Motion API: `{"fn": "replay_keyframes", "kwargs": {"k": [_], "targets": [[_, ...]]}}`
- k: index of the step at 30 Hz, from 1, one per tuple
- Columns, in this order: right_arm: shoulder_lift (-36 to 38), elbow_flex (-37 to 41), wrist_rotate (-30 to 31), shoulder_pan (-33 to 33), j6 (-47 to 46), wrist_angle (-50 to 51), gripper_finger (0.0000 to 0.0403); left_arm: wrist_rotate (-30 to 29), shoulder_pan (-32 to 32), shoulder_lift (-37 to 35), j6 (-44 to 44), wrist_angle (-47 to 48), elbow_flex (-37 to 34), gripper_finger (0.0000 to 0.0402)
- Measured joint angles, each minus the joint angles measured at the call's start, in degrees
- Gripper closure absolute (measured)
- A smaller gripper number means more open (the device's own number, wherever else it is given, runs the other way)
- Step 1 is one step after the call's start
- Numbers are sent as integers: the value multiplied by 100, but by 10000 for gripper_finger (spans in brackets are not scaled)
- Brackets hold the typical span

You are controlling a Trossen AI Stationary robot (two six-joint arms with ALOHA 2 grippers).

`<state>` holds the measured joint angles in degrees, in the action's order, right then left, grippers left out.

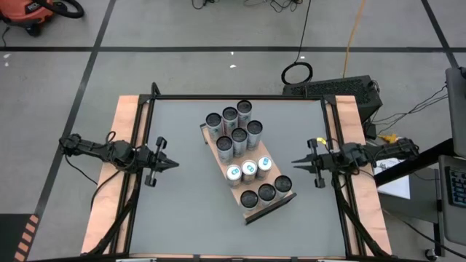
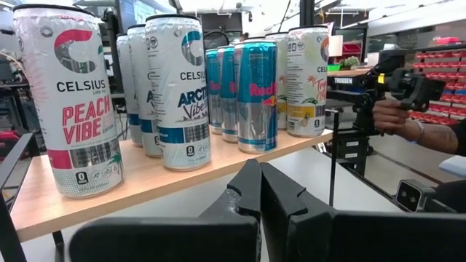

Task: Place canned beverage on shelf
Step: Return to Home Position

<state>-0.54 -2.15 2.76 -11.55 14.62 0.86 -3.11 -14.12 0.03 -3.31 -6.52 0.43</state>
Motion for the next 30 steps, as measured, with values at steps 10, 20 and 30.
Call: {"fn": "replay_keyframes", "kwargs": {"k": [10,20,30], "targets": [[0,0,-149,463,-34,-2,403,0,-1,0,0,3,0,402],[0,0,-410,862,-27,44,403,-4,-1,0,-2,7,0,402],[0,0,-435,977,-46,57,403,-152,299,0,-45,27,0,401]]}}
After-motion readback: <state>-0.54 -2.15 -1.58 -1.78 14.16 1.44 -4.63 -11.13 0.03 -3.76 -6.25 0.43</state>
